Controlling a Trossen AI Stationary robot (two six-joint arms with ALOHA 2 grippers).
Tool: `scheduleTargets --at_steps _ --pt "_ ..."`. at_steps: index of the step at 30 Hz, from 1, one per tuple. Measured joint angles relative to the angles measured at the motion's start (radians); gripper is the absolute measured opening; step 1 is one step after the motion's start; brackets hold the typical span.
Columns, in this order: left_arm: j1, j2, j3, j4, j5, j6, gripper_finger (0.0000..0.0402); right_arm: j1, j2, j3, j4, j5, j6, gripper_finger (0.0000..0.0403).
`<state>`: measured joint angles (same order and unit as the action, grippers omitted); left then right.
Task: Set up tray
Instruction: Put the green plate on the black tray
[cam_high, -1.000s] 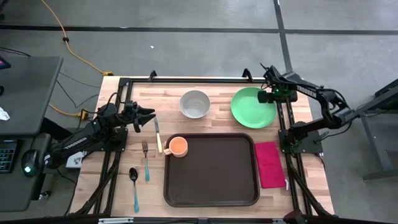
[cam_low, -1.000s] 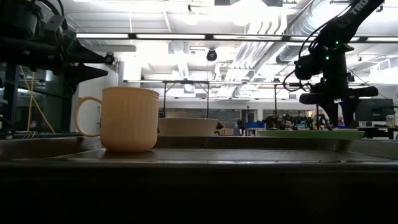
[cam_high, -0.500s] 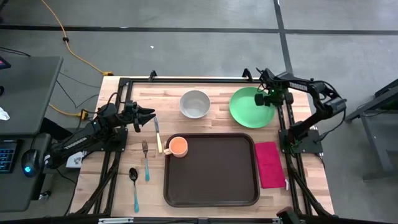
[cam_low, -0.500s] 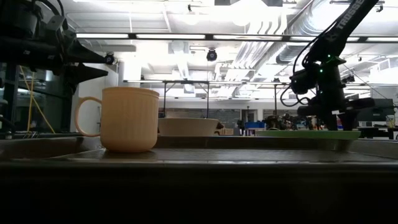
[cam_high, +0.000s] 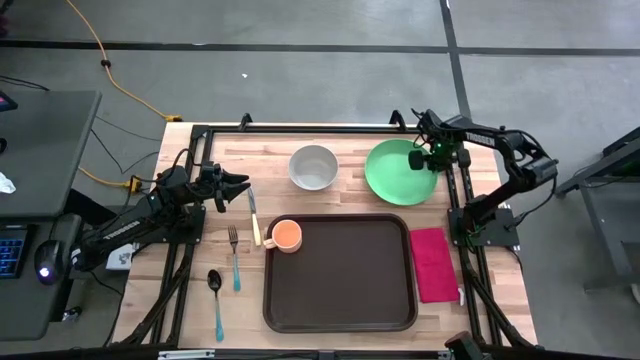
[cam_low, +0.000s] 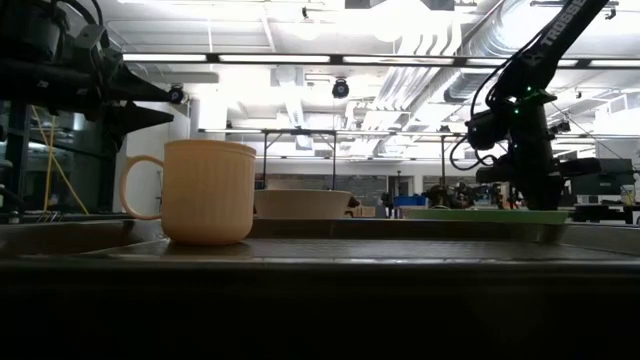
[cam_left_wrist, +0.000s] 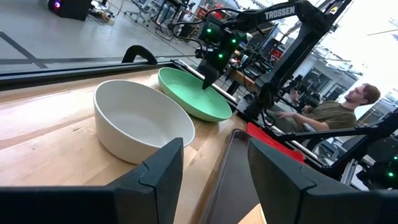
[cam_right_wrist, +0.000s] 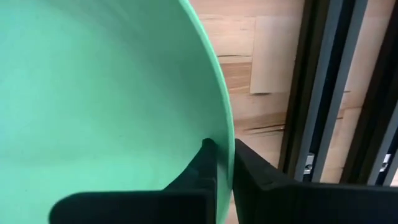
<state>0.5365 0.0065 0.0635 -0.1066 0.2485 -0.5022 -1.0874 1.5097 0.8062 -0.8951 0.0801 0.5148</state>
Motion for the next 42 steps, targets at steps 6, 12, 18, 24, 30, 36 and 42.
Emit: scheduleTargets --at_steps 6,12,18,24,30,36,42 --pt "0.000 0.000 0.000 0.000 0.000 0.000 0.0211 0.000 0.000 0.000 0.000 0.000 0.002 0.0006" --pt "0.000 0.000 0.000 0.000 0.000 0.000 0.0211 0.000 0.000 0.000 -0.005 -0.018 0.012 0.0003" --pt "0.000 0.000 0.000 0.000 0.001 0.000 0.0211 0.000 -0.045 -0.003 -0.027 -0.035 0.035 0.0001" --pt "0.000 0.000 0.000 0.000 0.001 0.000 0.0211 0.000 -0.157 -0.003 -0.088 -0.027 0.075 0.0001" --pt "0.000 0.000 0.000 0.000 0.001 0.000 0.0211 0.001 -0.265 -0.003 -0.151 -0.050 0.117 0.0002" --pt "0.000 0.000 0.000 0.000 0.002 0.000 0.0211 0.002 -0.348 -0.003 -0.189 -0.084 0.156 0.0002" --pt "0.000 0.000 0.000 0.000 0.005 0.000 0.0211 0.002 -0.407 -0.003 -0.211 -0.106 0.185 0.0001"
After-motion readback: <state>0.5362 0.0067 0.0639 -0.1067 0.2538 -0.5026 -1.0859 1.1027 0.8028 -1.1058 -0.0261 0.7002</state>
